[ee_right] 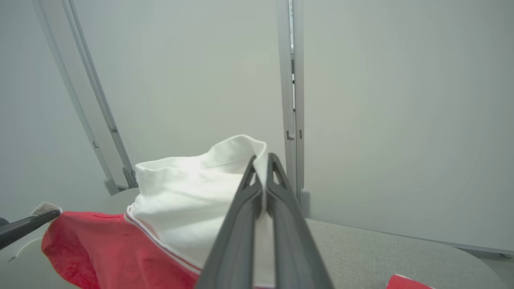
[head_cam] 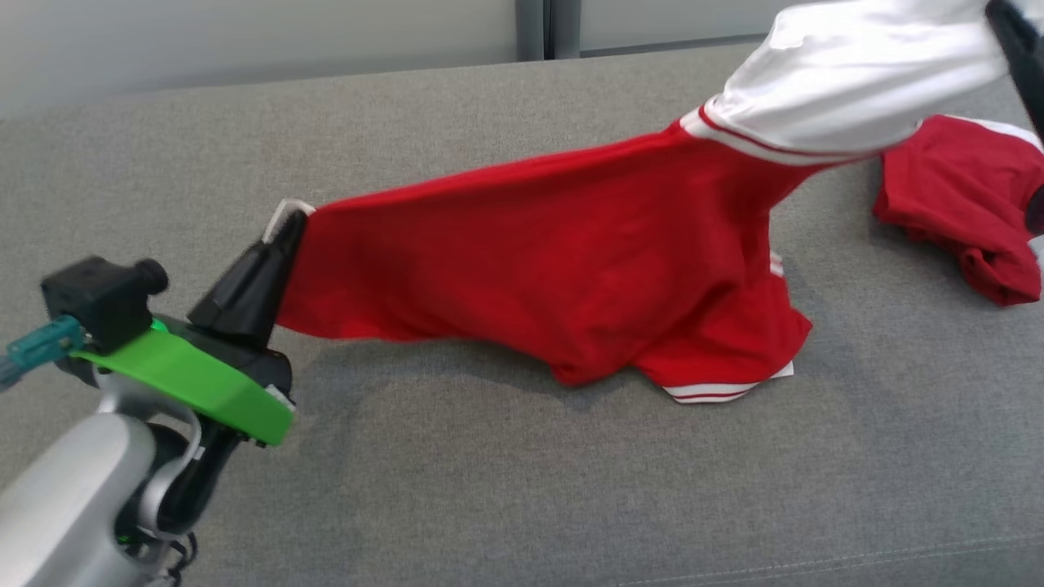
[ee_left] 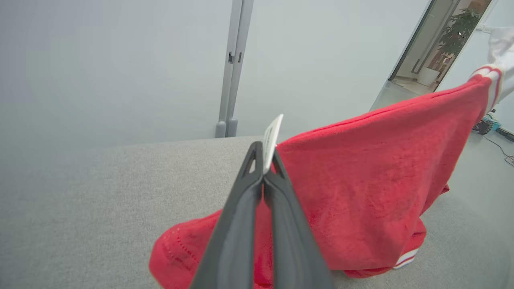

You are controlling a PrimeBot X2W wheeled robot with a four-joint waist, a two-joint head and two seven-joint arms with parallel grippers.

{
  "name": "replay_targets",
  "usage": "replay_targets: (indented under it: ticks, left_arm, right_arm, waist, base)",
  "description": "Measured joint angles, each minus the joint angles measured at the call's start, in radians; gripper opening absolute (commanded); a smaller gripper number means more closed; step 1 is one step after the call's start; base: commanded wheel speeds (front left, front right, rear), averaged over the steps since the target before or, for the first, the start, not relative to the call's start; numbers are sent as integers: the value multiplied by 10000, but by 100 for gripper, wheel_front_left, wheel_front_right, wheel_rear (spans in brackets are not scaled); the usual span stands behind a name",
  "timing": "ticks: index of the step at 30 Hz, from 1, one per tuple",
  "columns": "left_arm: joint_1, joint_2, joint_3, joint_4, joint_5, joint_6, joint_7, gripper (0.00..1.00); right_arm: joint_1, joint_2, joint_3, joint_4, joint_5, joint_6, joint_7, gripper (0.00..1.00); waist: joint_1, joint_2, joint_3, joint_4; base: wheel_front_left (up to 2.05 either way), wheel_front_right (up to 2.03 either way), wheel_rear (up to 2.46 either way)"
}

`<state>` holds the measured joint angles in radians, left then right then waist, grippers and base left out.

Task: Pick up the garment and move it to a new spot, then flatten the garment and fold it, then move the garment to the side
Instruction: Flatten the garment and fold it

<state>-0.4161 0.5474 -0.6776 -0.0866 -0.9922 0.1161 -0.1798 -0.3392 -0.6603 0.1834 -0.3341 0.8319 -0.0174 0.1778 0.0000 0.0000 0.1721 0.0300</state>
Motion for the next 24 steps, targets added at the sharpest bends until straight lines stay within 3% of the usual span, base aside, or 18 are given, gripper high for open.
replay_targets:
  ticks: [5, 10, 13, 17, 21, 24]
  left_arm:
    - [-415, 1239, 512, -1538, 192, -27, 299, 0]
    - [-415, 2036, 1325, -3722, -598, -336, 495, 0]
    - [-419, 2780, 1668, -4723, -779, -376, 869, 0]
    - [-425, 3267, 1848, -6109, -1567, -439, 1676, 0]
    - [-441, 3720, 2038, -6541, -2502, -303, 2508, 0]
    - [-440, 3889, 2151, -6063, -3241, -190, 3062, 0]
  right_arm:
    - [-79, 38, -794, -708, 510, -8, -502, 0]
    - [-24, 322, -1870, -1983, 1162, -113, -1206, 0]
    - [84, 198, -2370, -2583, 1183, -247, -1306, 0]
    - [273, -247, -2711, -3319, 1480, -337, -953, 0]
    - [547, -577, -2738, -3567, 2054, -453, -278, 0]
    - [636, -502, -2278, -3402, 2671, -458, 117, 0]
  waist:
    - [0, 0, -401, -136]
    - [0, 0, -810, -361]
    - [0, 0, -1052, -523]
    - [0, 0, -1329, -768]
    - [-1, 0, -1324, -1000]
    - [0, 0, -1122, -1069]
  base:
    - [0, 0, 0]
    - [0, 0, 0]
    - [0, 0, 0]
    - [0, 0, 0]
    - [0, 0, 0]
    - [0, 0, 0]
